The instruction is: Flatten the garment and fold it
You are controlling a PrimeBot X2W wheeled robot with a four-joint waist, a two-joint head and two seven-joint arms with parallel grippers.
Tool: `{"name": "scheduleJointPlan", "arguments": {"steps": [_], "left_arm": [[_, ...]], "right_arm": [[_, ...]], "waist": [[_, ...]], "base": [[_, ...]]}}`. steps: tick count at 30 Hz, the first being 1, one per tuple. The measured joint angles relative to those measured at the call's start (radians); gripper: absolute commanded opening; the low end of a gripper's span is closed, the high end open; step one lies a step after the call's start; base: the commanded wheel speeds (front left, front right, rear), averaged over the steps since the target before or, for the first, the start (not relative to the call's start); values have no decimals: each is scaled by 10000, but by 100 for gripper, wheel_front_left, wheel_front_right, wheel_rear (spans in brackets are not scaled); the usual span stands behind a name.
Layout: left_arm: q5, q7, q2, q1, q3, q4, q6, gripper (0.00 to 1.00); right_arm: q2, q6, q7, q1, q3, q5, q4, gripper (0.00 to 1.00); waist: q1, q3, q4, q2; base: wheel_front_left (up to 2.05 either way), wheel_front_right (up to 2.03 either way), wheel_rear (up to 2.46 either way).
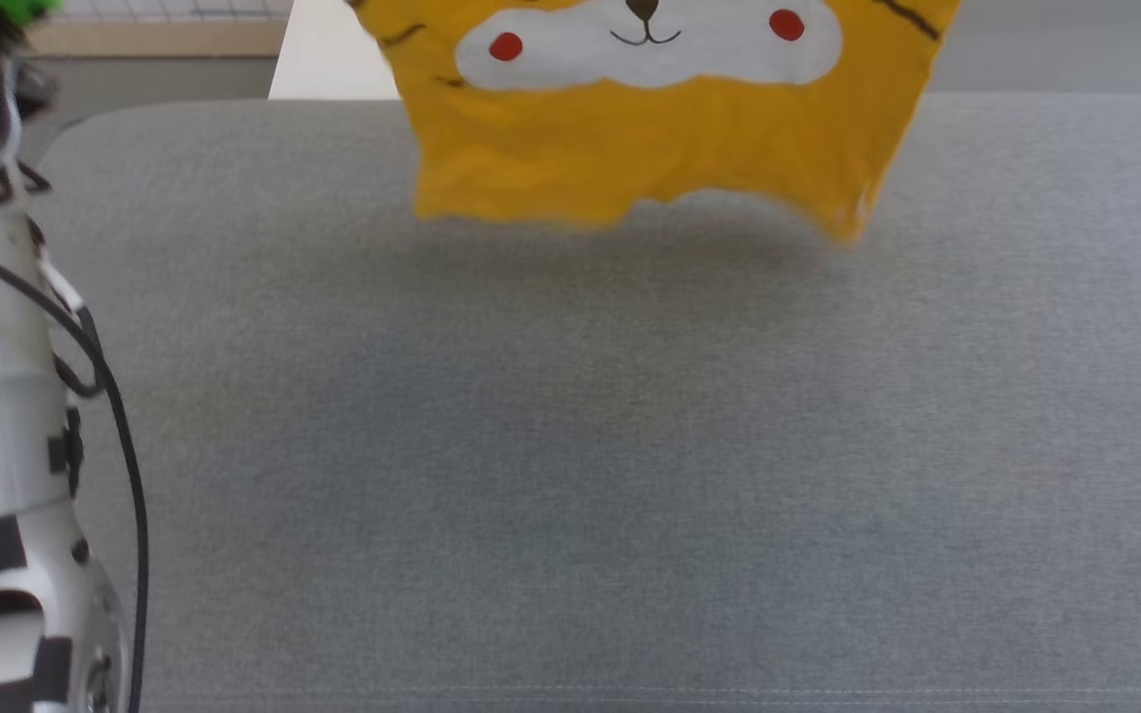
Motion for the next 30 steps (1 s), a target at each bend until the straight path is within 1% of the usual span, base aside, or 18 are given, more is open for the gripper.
{"name": "scheduleJointPlan", "arguments": {"steps": [4, 8, 11, 14, 18, 20, 23, 27, 30], "left_arm": [[157, -332, 128, -619, 12, 456, 109, 0], [445, -330, 293, -1010, -222, 1014, 199, 0], [757, -213, 454, -1297, -451, 1522, 349, 0], [1256, -107, 754, -1633, -757, 1894, 451, 0], [1887, -111, 1214, -2386, -1164, 2125, 481, 0], [2069, -337, 1354, -2901, -1235, 2117, 514, 0], [2429, -811, 1532, -3877, -1360, 2006, 514, 0], [2435, -1672, 1455, -5047, -1208, 1975, 593, 0], [2339, -2368, 1373, -5519, -1083, 2059, 560, 0]], "right_arm": [[-58, 0, -454, -459, 107, -142, 219, 0], [4, 0, -460, -733, 268, -334, 635, 0], [199, 0, -355, -1028, 336, -514, 961, 0], [500, 0, -282, -1461, 420, -754, 1260, 0], [859, 0, -328, -2327, 454, -1325, 1636, 0], [1032, 0, -474, -2880, 414, -1620, 1791, 0], [1248, 0, -978, -3905, 174, -2161, 1973, 0], [1321, 0, -2046, -5193, -397, -2748, 2236, 0], [1296, 0, -2721, -5763, -514, -2631, 2755, 0]], "waist": [[0, -190, -203, 0], [0, -166, -382, 0], [0, 21, -450, 0], [0, 323, -519, 0], [0, 884, -630, 0], [0, 1206, -689, 0], [0, 1752, -781, 0], [0, 2526, -879, 0], [1, 3069, -912, 0]], "base": [[0, 0, 0], [0, 0, 0], [0, 0, 0], [0, 0, 0], [0, 0, 0], [0, 0, 0], [0, 0, 0], [0, 0, 0], [0, 0, 0]]}}
